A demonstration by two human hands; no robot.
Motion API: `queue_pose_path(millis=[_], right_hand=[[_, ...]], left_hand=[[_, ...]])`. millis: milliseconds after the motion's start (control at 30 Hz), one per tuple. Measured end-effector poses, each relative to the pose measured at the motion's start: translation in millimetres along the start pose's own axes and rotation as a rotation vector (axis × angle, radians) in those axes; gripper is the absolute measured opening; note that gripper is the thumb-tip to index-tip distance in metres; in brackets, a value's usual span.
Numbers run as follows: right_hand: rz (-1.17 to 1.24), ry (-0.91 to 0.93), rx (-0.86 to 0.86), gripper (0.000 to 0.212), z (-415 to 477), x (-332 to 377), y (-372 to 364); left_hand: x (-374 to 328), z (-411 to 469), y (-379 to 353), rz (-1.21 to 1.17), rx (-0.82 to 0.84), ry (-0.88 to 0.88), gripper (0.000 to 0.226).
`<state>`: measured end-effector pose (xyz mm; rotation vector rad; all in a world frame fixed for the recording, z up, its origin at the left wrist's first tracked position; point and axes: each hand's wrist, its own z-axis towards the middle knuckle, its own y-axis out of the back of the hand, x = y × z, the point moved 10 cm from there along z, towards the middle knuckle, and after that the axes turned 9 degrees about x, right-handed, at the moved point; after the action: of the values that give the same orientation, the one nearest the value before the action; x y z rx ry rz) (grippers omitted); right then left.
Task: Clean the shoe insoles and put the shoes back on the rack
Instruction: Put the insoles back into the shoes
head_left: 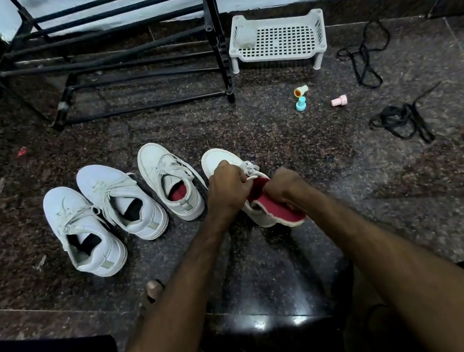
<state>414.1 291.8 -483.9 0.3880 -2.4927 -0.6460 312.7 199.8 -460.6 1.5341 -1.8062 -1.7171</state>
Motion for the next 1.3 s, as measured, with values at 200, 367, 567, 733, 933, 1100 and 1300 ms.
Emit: queue_pose_path(millis=[200,367,567,733,933,1100,1300], right_hand=[[-0.148,0.045,0.065,0.039,-9,-3,6],[-0.103,0.033,0.036,0.039,-15,-14,7],[-0.167,0.035,-0.009,0.040,-17,-5,2],[-0.325,0.088,-0.021,0.041,-17,26,6],[-0.498,0.094,-0.018,0.044,-24,30,13],[-0.374,0.063,-0.025,0.042,-30,4,21],[-0.303,0.097,-0.155,0.041,-40,9,17]], left_hand=[[-1,2,0,0.046,0.046,-0.009,0.014],[-5,5,1,0.013,0.038,-0.006,0.012],[-4,3,-4,0.036,0.057,-0.024,0.012],[-2,2,-9,0.099,0.079,-0.041,0.020],[1,0,-10,0.043,0.045,-0.038,0.021],[3,-3,-8,0.008,0.002,-0.015,0.011],[-2,-3,-8,0.024,0.020,-0.063,0.009]])
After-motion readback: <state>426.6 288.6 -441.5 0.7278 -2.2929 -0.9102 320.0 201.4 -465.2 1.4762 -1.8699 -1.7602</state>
